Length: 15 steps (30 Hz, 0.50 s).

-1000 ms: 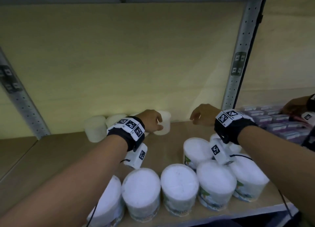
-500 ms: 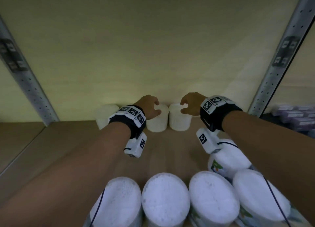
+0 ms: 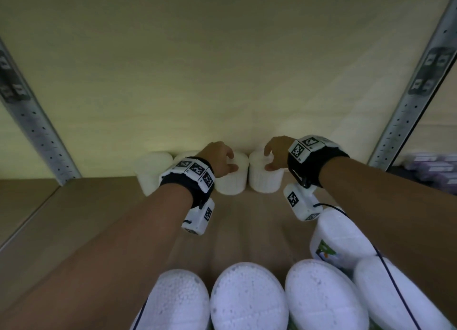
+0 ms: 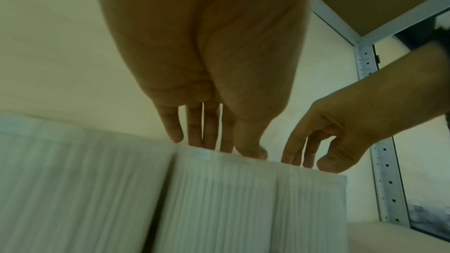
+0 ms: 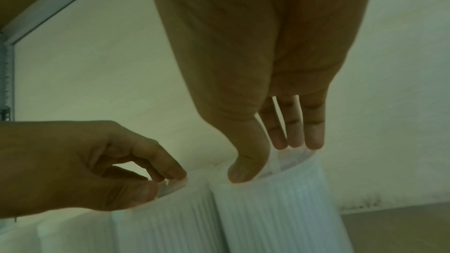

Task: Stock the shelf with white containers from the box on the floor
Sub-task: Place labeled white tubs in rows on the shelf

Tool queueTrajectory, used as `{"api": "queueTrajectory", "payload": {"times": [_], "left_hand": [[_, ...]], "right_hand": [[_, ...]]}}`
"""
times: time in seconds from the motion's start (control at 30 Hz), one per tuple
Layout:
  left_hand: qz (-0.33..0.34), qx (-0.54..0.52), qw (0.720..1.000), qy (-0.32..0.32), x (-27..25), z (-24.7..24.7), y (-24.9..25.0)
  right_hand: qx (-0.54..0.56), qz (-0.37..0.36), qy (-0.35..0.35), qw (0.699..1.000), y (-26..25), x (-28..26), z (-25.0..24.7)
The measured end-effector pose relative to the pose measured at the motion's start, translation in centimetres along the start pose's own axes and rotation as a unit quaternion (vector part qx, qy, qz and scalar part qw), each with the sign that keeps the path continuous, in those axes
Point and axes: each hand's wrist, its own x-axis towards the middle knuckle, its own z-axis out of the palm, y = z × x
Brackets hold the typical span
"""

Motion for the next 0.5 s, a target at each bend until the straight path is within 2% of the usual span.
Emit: {"api": "queueTrajectory", "payload": {"times": [0.33, 0.5], "left_hand": [[-0.010, -0.021, 1.000, 0.011, 0.5, 0.0, -0.1], [-0.007, -0.020, 1.000, 0.011, 0.4, 0.1, -0.1]], "right_hand": [[0.022, -0.026, -0.008, 0.999, 0.2, -0.9, -0.4], [0.044, -0.042, 0.021, 0.998, -0.1, -1.2, -0.5]]}}
